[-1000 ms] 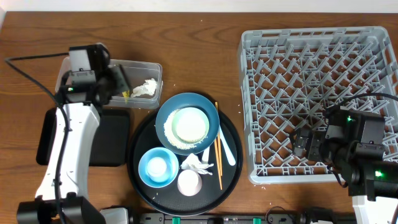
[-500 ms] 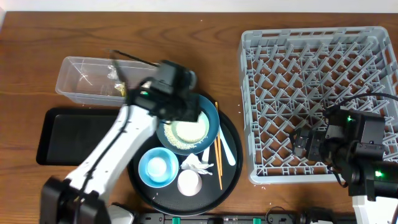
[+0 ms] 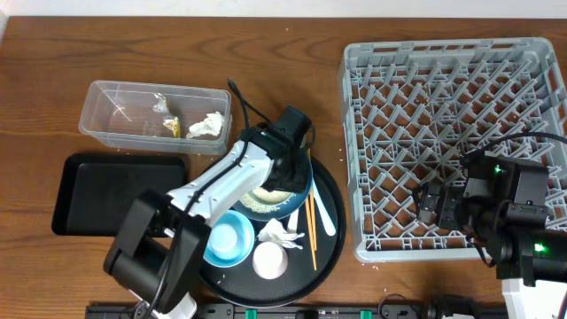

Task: Sort waste into correct bins and load items into the dishwasher rack
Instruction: 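Grasp the pale green bowl rim with the left gripper and lift it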

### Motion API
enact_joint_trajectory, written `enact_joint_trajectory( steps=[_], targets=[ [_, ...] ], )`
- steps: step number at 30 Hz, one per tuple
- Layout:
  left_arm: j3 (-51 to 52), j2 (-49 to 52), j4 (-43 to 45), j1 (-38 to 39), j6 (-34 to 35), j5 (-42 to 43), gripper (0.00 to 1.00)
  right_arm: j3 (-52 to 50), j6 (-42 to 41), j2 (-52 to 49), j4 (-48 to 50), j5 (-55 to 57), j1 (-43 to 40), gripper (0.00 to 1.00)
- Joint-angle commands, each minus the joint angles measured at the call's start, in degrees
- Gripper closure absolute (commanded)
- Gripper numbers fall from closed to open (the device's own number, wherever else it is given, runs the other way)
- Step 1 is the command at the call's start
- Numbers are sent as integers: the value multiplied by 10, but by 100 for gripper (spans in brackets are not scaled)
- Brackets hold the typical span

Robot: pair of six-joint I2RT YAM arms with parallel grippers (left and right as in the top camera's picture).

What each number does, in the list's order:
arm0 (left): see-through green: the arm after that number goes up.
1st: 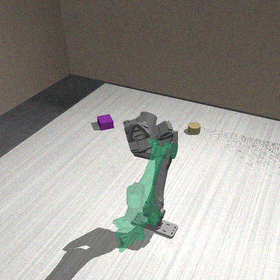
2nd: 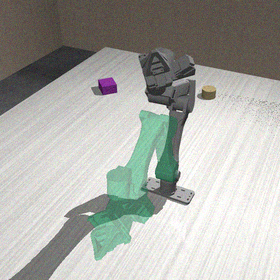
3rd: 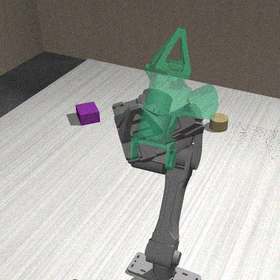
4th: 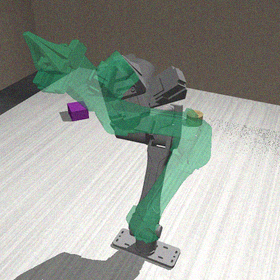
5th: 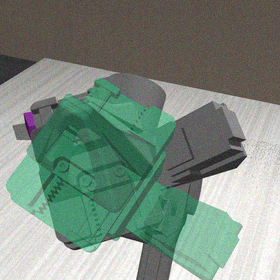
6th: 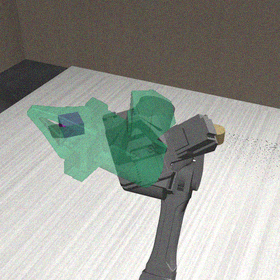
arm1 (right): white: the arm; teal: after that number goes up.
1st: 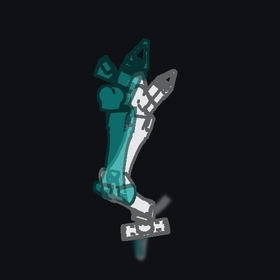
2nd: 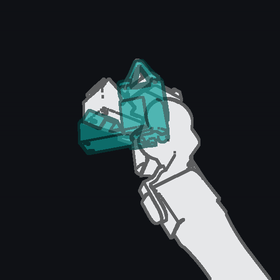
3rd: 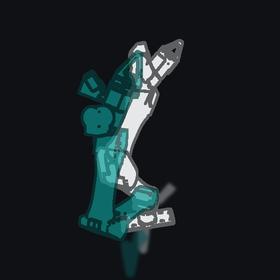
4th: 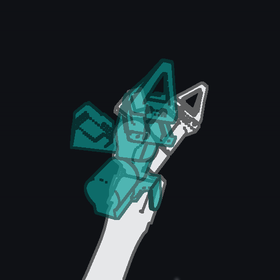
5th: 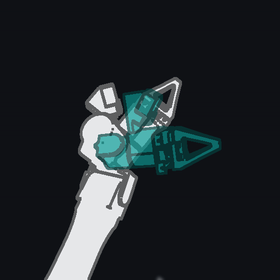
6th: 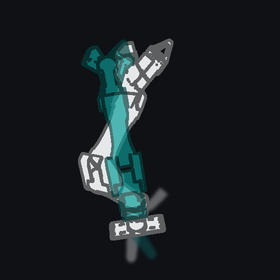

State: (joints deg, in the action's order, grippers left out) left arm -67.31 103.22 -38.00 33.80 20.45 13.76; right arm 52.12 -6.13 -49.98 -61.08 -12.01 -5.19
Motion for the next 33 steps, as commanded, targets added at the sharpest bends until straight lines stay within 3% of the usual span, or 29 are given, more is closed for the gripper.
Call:
enact_joint_trajectory(
  steps=[1, 6, 13, 17, 24, 33],
  targets=[
    [-4, 16, 5, 0, 5, -14, 58, 10, -7, 2, 0, -3, 0, 1],
    [-4, 26, 10, 0, 4, -15, 59, 10, -7, 2, -1, -3, 0, 1],
    [-4, 45, 9, 4, 5, -25, 67, 10, -7, 2, -1, -3, 0, 1],
    [-4, 45, 10, 5, 5, -25, 93, 10, -7, 2, -3, -2, 0, 1],
    [-5, 18, 7, 5, 2, -38, 94, 10, -7, 2, -7, -2, 0, 1],
    [-6, -106, -50, -23, 2, -89, 94, 10, -7, 2, -7, -2, 0, 1]
  ],
)
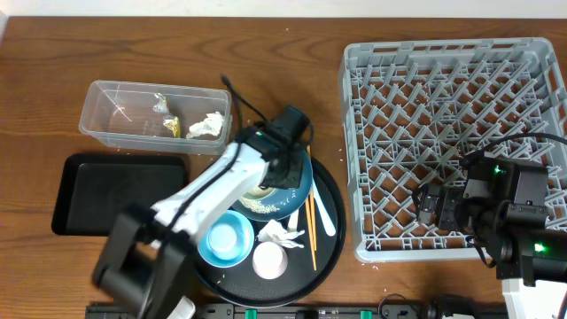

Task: Sort waste into correct bins and load items into the dishwasher rack
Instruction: 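Grasp the pale green bowl rim with the left gripper and lift it, then tilt the green bowl over the black tray to pour out the rice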

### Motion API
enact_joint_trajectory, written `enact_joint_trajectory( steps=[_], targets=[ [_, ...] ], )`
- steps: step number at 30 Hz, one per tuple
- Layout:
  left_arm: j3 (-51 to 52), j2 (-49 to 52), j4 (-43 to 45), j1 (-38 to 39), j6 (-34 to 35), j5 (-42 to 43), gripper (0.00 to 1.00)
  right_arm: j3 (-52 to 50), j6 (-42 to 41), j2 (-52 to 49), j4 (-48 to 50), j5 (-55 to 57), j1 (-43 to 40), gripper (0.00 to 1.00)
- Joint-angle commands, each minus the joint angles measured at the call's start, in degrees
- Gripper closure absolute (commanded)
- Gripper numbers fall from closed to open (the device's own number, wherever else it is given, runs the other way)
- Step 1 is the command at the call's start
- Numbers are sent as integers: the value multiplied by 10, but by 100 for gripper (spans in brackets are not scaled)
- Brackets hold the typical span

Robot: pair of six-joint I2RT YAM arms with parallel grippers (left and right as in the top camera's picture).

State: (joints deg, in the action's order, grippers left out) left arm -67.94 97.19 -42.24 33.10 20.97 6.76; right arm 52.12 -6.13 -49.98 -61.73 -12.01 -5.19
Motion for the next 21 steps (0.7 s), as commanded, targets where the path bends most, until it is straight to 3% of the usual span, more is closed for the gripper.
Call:
enact_joint_trajectory(
  steps=[1, 13, 21],
  targets=[
    [1, -62, -15, -23, -3, -19, 94, 10, -7, 2, 0, -2, 0, 1],
    [1, -193, -127, -168, -4, -8, 94, 10, -7, 2, 0, -2, 0, 1],
    [13, -195, -138, -334, -87, 188, 94, 10, -7, 2, -6, -2, 0, 1]
  ],
)
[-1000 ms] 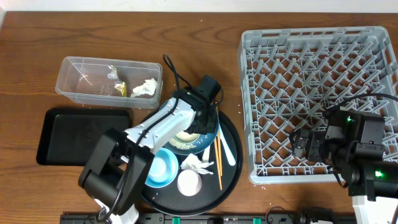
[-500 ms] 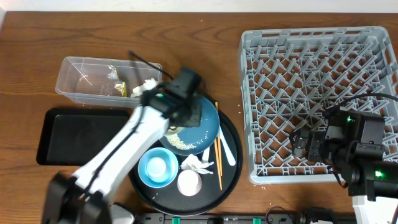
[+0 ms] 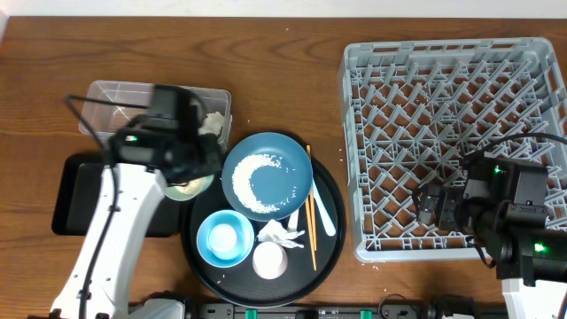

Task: Sort waste into correct bins and load items into the dishwasher rack
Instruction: 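Tilt the green bowl over the black tray to pour out the rice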

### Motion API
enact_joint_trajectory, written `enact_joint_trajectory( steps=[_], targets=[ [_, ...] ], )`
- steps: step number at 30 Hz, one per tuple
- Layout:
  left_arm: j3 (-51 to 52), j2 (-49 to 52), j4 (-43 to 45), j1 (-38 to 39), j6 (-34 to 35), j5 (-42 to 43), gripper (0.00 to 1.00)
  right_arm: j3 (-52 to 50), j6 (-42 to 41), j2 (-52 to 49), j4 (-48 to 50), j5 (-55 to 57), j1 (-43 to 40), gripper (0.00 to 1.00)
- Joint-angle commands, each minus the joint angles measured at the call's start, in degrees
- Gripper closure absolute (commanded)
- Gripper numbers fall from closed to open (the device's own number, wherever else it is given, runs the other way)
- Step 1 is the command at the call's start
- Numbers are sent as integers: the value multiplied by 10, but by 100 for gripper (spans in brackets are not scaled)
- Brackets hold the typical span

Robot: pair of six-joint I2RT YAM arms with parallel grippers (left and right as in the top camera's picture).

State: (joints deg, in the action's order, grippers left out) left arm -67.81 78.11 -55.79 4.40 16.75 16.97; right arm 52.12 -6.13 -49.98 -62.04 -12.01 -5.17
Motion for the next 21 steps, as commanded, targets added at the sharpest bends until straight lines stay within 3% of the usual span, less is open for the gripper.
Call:
enact_joint_trajectory(
  steps=[1, 9, 11, 21],
  targets=[
    [15, -4, -3, -70, -57, 103, 94, 10, -7, 2, -5, -2, 0, 1],
    [59, -3, 10, -240, -188, 360, 94, 10, -7, 2, -4, -2, 0, 1],
    [74, -3, 11, -274, -211, 391, 94, 10, -7, 2, -4, -2, 0, 1],
    [145, -2, 101, -402, -212, 547, 94, 10, -7, 2, -3, -2, 0, 1]
  ],
)
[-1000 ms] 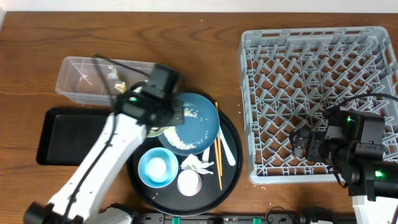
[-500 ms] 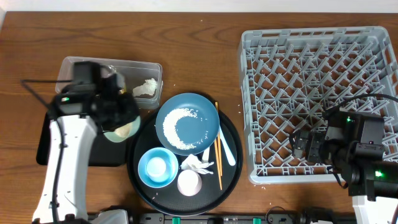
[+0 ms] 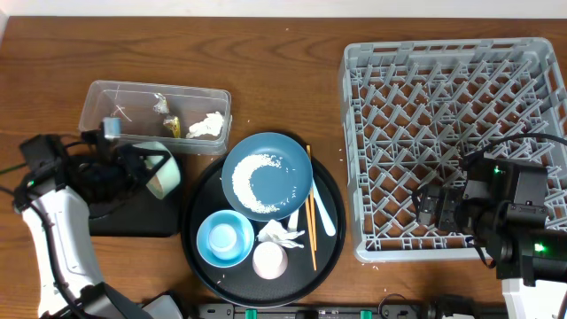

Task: Sort waste into correct bins and load items into the dishwasher rack
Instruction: 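Tilt the green bowl over the black tray to pour out the rice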

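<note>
My left gripper (image 3: 149, 168) is shut on a pale green cup (image 3: 165, 175), held tilted over the right end of the black rectangular bin (image 3: 115, 217). The clear bin (image 3: 97, 120) behind it holds scraps of paper and food. On the round black tray (image 3: 330, 232) sit a blue plate (image 3: 283, 168) with a crescent of rice, a blue bowl (image 3: 225, 237), a white cup (image 3: 269, 260), a crumpled napkin (image 3: 280, 234), chopsticks (image 3: 311, 217) and a white spoon (image 3: 324, 213). The grey dishwasher rack (image 3: 456, 133) stands at the right. My right gripper (image 3: 432, 206) hovers open over its front edge.
The left arm's white links run down the left table edge, and its cable loops near the clear bin. The right arm's black body sits at the front right corner. Bare wood lies between tray and rack and along the back.
My left gripper has moved further left with the pale green cup, from the tray's left rim to over the black bin. The cup is now tilted on its side. The right arm has not moved.
My left gripper was down at the blue plate on a pale cup, and it stayed there at the second moment. Then it held the cup off the plate at the tray's left rim, leaving rice on the plate. Now the cup is over the black bin.
</note>
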### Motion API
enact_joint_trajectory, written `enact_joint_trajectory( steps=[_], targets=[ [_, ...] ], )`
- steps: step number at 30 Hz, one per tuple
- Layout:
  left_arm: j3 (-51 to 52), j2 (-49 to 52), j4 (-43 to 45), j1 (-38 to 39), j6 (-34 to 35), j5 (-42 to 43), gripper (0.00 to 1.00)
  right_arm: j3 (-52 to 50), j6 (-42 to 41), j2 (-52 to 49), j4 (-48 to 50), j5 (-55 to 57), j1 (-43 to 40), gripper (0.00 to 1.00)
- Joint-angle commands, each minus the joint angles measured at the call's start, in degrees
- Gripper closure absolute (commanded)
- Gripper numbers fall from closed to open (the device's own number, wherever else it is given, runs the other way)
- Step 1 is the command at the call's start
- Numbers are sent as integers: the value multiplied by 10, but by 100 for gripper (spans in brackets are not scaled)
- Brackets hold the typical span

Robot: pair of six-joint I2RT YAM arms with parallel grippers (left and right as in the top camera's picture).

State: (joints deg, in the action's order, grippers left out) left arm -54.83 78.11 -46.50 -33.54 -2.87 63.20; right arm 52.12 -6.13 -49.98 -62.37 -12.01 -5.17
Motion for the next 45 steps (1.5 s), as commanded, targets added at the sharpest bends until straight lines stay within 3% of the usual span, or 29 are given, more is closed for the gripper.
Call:
enact_joint_trajectory(
  steps=[1, 11, 45],
  targets=[
    [20, -1, 13, -31, -16, 94, 94, 10, -7, 2, 0, -2, 0, 1],
    [40, 26, 65, -95, -14, 269, 94, 10, -7, 2, 0, -2, 0, 1],
    [40, 40, 68, -118, -14, 268, 94, 10, -7, 2, 0, -2, 0, 1]
  ],
)
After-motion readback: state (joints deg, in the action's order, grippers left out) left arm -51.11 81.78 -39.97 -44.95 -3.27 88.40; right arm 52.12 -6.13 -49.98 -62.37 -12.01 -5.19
